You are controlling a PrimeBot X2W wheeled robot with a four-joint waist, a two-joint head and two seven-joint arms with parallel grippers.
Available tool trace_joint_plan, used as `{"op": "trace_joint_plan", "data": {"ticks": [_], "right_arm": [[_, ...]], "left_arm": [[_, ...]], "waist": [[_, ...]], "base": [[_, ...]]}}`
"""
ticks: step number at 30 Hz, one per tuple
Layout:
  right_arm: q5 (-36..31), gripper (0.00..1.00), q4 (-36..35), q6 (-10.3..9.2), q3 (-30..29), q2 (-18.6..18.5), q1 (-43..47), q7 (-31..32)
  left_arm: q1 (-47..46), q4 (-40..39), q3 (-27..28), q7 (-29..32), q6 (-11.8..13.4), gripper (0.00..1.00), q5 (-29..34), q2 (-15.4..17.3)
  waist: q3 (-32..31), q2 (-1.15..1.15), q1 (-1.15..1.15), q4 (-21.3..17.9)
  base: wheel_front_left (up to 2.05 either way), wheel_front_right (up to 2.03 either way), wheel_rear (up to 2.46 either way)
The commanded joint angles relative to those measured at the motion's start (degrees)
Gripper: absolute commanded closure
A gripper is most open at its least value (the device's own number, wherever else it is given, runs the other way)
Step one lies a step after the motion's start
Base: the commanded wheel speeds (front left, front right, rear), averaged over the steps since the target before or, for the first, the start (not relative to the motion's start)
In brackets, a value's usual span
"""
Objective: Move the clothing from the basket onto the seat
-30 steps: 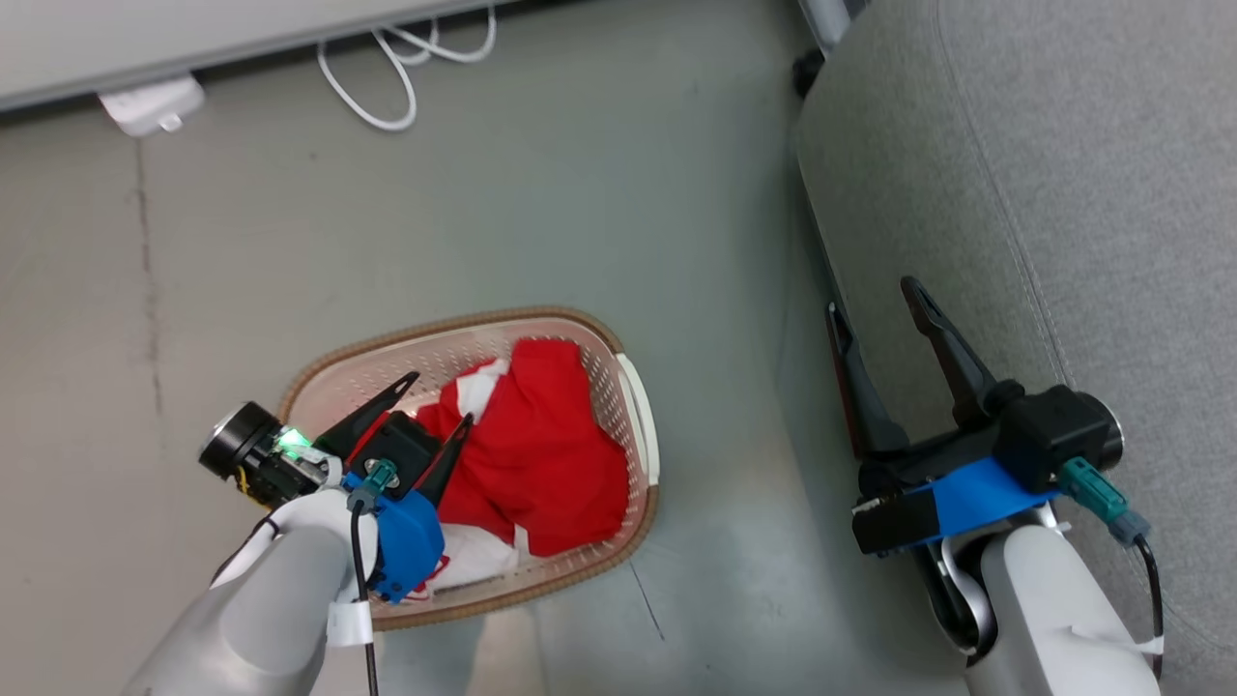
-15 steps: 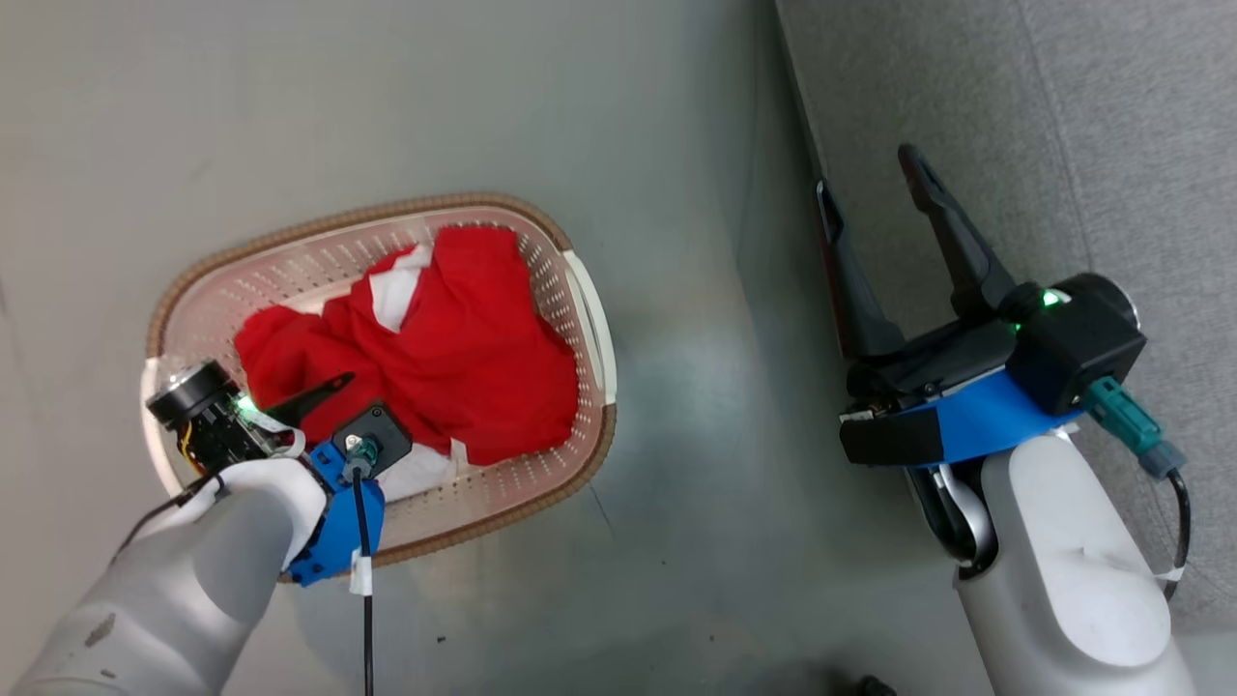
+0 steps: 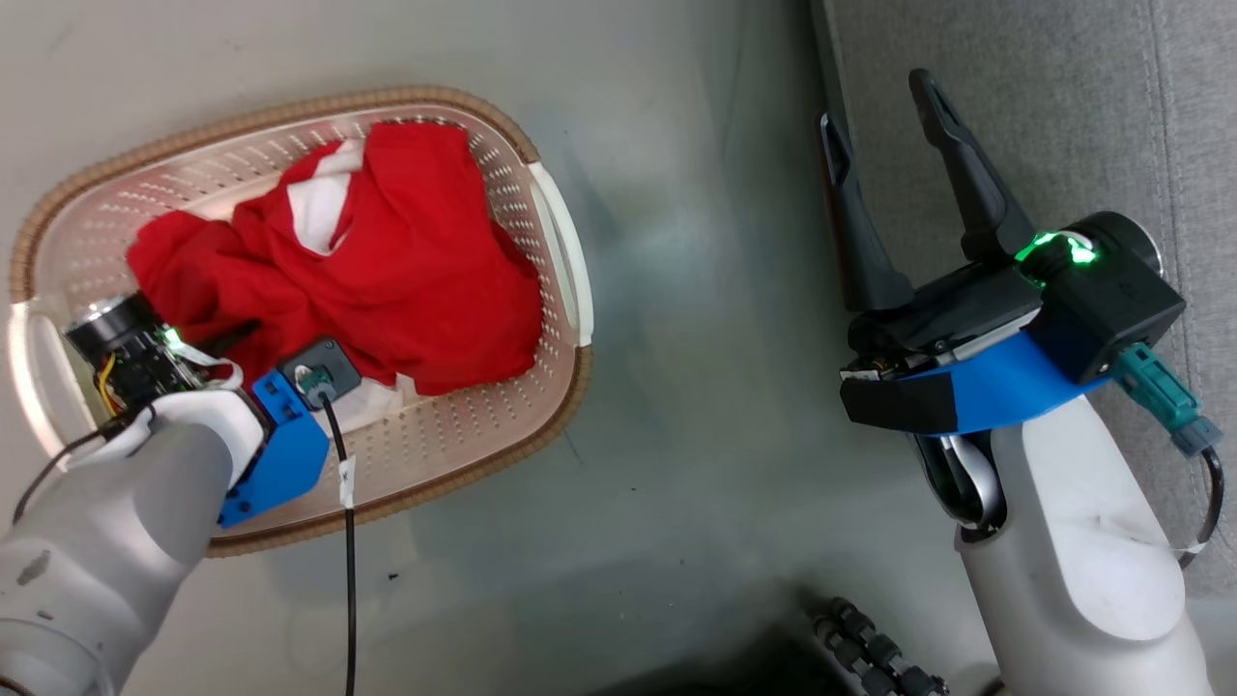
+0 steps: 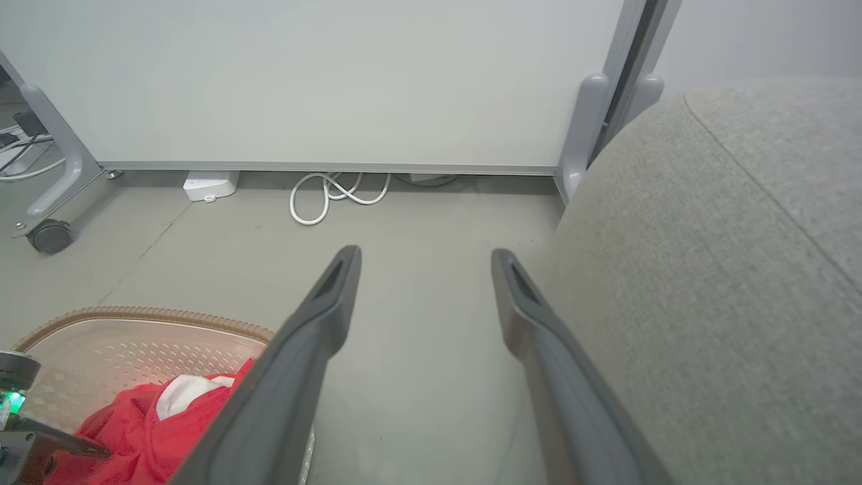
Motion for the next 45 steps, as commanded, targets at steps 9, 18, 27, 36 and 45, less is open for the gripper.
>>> {"op": "trace_joint_plan", "data": {"ticks": [9,18,27,36,45], "right_arm": [[1.0,0.00,-1.5,0.03,-0.3,-0.1,-1.8,-0.2],[1.3,0.00,-1.5,0.03,-0.7,-0.1,-1.8,-0.2],[0.6,0.00,-0.6,0.03,-1.1,-0.1,-1.6,-0.2],[-1.9,0.00,0.7,0.03,-2.6,-0.1,0.4,-0.2],[-4.3,0.00,2.3,0.03,-3.8,-0.3,2.3,-0.2]], "left_arm": [[-3.2,-0.6,-0.3,4.2,0.0,0.00,2.3,1.9],[-4.2,-0.6,-0.3,5.9,0.0,1.00,3.0,1.9],[-3.8,-0.4,-0.3,4.8,0.0,1.00,0.1,0.4],[-2.6,-0.7,-0.3,2.0,0.0,1.00,-2.9,-3.9],[-0.1,-2.3,-0.3,-3.2,0.0,1.00,-6.1,-8.6]], "waist": [[5.1,0.00,-0.01,-2.0],[6.0,0.00,-0.01,-2.0],[4.2,0.00,-0.01,-1.2],[-0.9,0.00,-0.01,2.5],[-7.9,0.00,-0.01,6.5]], "base": [[0.00,0.00,0.00],[0.00,0.00,0.00],[0.00,0.00,0.00],[0.00,0.00,0.00],[0.00,0.00,0.00]]}}
